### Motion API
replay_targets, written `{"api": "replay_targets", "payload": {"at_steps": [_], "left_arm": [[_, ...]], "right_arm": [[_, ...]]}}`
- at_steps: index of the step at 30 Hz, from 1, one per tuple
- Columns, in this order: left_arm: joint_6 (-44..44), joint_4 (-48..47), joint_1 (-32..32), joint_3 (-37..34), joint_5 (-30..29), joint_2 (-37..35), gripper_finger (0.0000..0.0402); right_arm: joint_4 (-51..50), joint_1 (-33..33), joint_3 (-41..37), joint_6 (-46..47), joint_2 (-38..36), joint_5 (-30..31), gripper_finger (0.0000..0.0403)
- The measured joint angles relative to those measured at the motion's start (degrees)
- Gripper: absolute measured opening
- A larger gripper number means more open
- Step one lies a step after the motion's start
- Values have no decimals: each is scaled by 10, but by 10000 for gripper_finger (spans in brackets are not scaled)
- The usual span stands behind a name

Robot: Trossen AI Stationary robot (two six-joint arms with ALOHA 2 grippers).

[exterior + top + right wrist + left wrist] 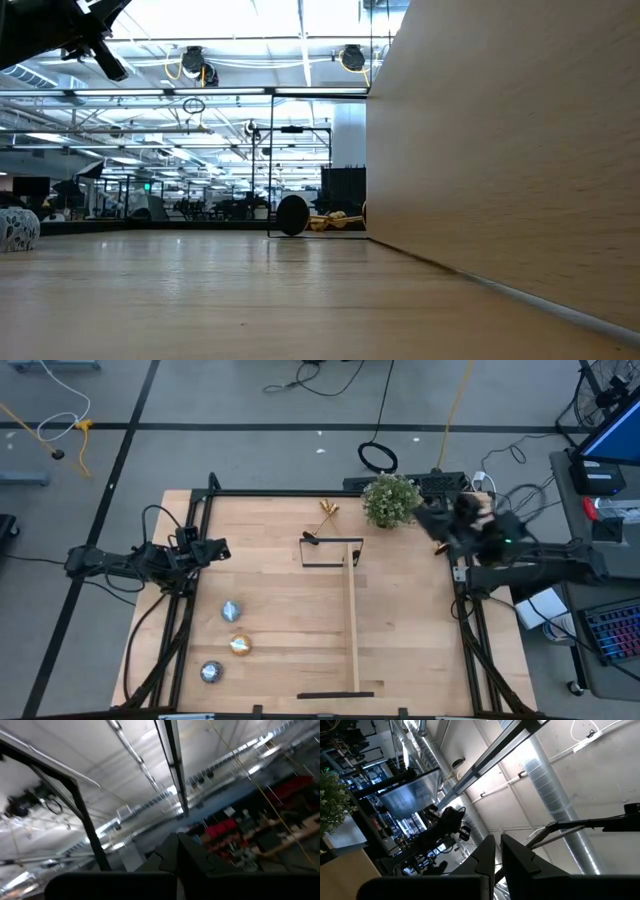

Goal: Pick & Place candle stick holders
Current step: Prepare the shelf

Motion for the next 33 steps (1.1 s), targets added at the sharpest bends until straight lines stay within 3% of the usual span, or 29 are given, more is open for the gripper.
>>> {"api": "replay_targets", "payload": {"at_steps": [5,17,21,26,33], "left_arm": [[0,0,0,0,0,0,33],[-31,8,0,32,-24,8,33],[15,-3,0,107,27,60,33],[92,-45,0,248,121,189,33],[188,-207,7,468,272,370,33]], "right_arm": [[-64,0,33,-5,46,1,36],[-180,30,101,-42,53,0,189],[-236,30,100,-39,36,2,210],[-274,30,94,-18,30,1,217],[-337,30,86,-3,26,0,208]]}}
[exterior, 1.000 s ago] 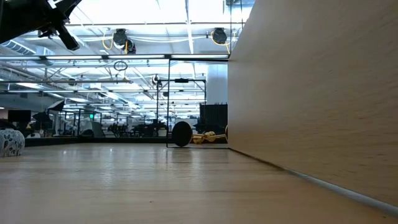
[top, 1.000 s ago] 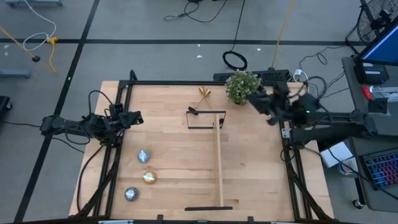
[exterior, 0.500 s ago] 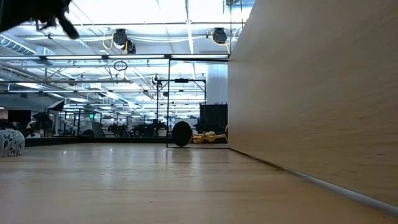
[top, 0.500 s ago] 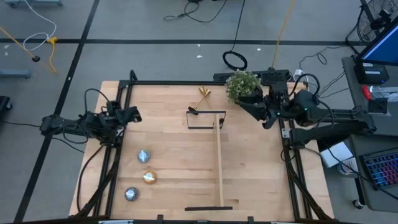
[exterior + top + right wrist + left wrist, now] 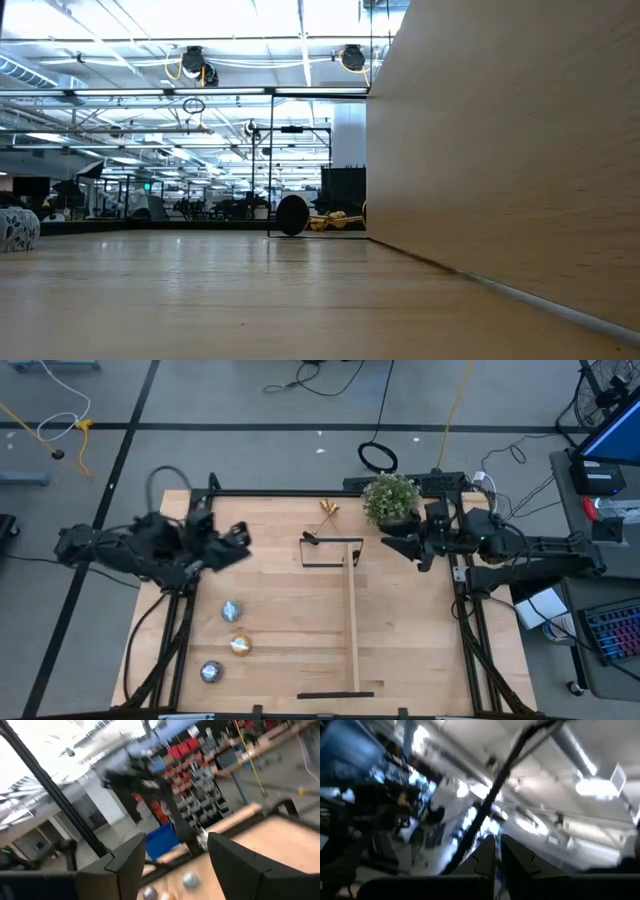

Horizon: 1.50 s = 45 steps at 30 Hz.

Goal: Pick & Place candle stick holders
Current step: Prepare the shelf

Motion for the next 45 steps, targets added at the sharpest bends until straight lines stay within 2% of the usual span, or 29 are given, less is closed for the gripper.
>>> {"api": "replay_targets", "payload": {"at_steps": [4,6,9,13,17,22,29,33,40,42,45], "left_arm": [[6,-155,22,122,94,77,33],[7,-246,30,177,122,114,33],[33,-361,32,251,134,160,33],[87,-459,25,325,137,203,33],[117,-508,17,374,120,235,33],[144,-510,6,411,89,269,33],[113,-515,-1,458,80,381,33],[115,-550,-9,508,43,450,33],[80,-693,-15,643,-99,537,33],[13,-764,-16,692,-152,556,33],[-168,-855,-8,755,-207,586,33]], "right_arm": [[-75,0,0,34,-5,0,206],[-112,3,0,55,-6,0,206],[-152,13,0,75,-6,0,206],[-181,33,0,94,-7,-1,205],[-202,50,0,96,-14,-52,205],[-249,64,0,97,-27,-126,205],[-296,79,0,84,-38,-133,205],[-311,79,0,82,-38,-132,205],[-379,79,0,92,-38,-113,205],[-411,79,0,108,-38,-79,205],[-456,79,0,136,-37,-33,205]]}}
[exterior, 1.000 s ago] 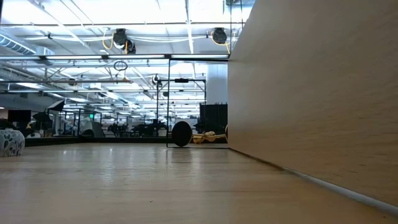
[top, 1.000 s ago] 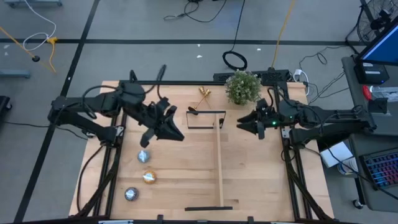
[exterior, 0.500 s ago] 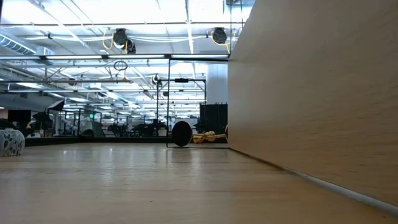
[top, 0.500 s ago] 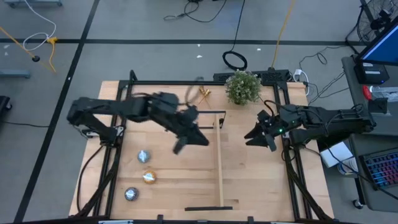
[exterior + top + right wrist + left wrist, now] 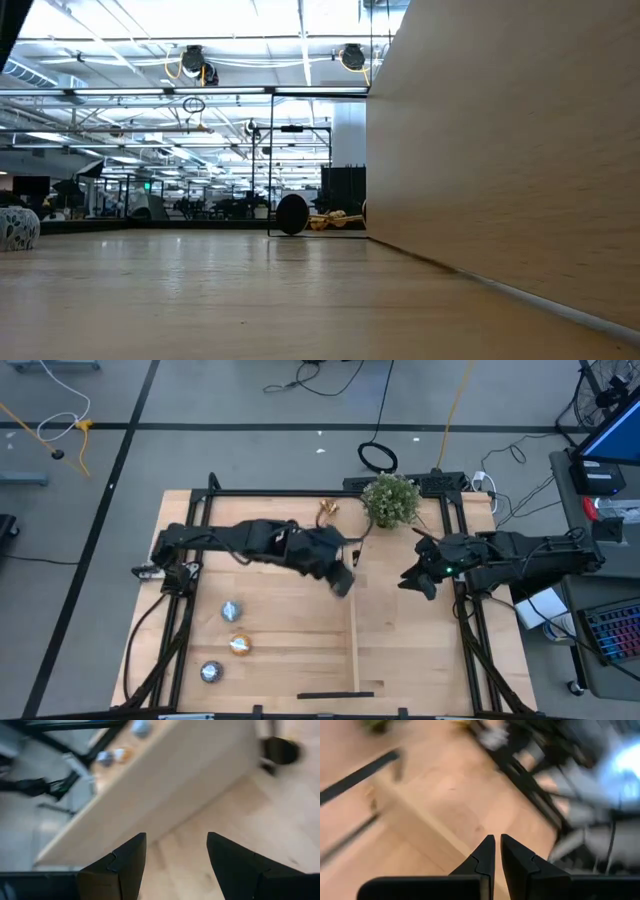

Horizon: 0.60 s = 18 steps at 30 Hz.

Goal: Pick & Place candle stick holders
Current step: Prepare the shelf

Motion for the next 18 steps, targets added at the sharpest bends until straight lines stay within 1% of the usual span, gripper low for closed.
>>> {"api": "replay_targets", "payload": {"at_steps": [1,3,6,9,11,13,15,18], "left_arm": [[-46,-14,4,14,2,8,33],[-107,-12,9,33,24,22,33],[-149,-9,8,43,70,40,33],[-178,-40,4,43,119,65,33],[-182,-52,4,42,158,82,32],[-179,-62,1,42,177,94,32],[-165,-62,-5,42,172,97,26],[-142,-67,-12,42,157,96,6]], "right_arm": [[-13,0,0,10,0,12,205],[-29,0,0,30,1,36,205],[-40,0,0,50,3,57,205],[-40,0,0,56,6,65,205],[-38,0,0,56,8,65,205],[-37,0,0,56,11,65,205],[-36,0,0,56,13,65,205],[-36,0,0,56,19,65,205]]}}
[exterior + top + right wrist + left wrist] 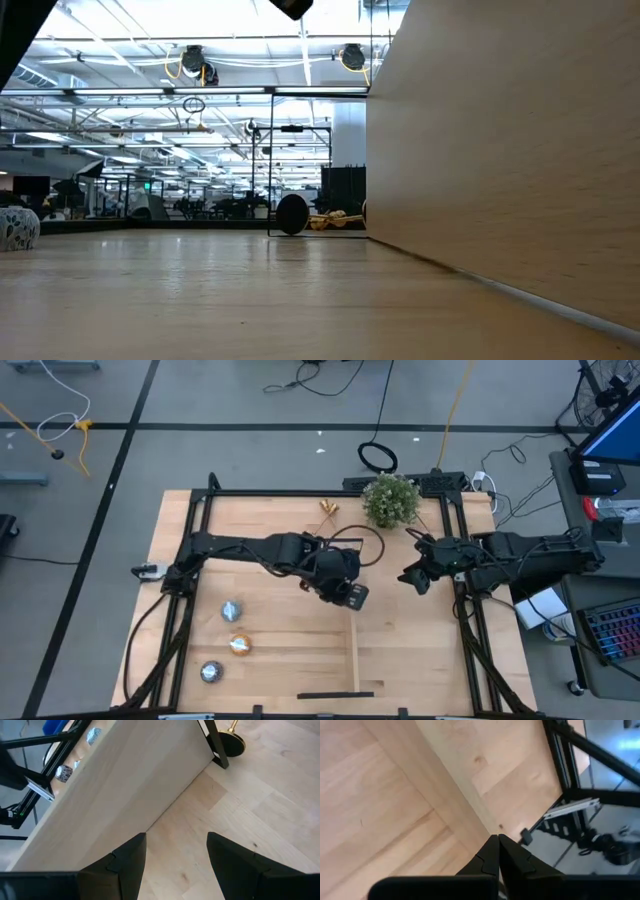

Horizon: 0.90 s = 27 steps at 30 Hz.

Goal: Pick & Place candle stick holders
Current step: Prepare the shelf

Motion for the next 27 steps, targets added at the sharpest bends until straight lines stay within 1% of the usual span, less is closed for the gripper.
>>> {"api": "replay_targets", "payload": {"at_steps": [3,9,13,18,20,22,24,27], "left_arm": [[46,-28,-5,23,-18,1,4],[118,-14,-10,72,-35,0,2],[170,9,-8,77,-45,-2,2],[224,7,-8,76,-42,0,1],[230,4,-9,76,-43,0,1],[219,-21,-6,76,-48,0,1],[201,-64,-3,76,-57,0,1],[170,-150,-2,76,-91,0,1]], "right_arm": [[0,0,0,0,7,0,205],[-1,0,0,-7,22,0,205],[2,0,0,-12,36,0,205],[49,2,0,-23,50,-9,205],[74,8,0,-26,55,-16,205],[90,15,0,-26,63,-14,205],[94,23,0,-22,77,0,205],[97,35,0,-6,107,18,205]]}}
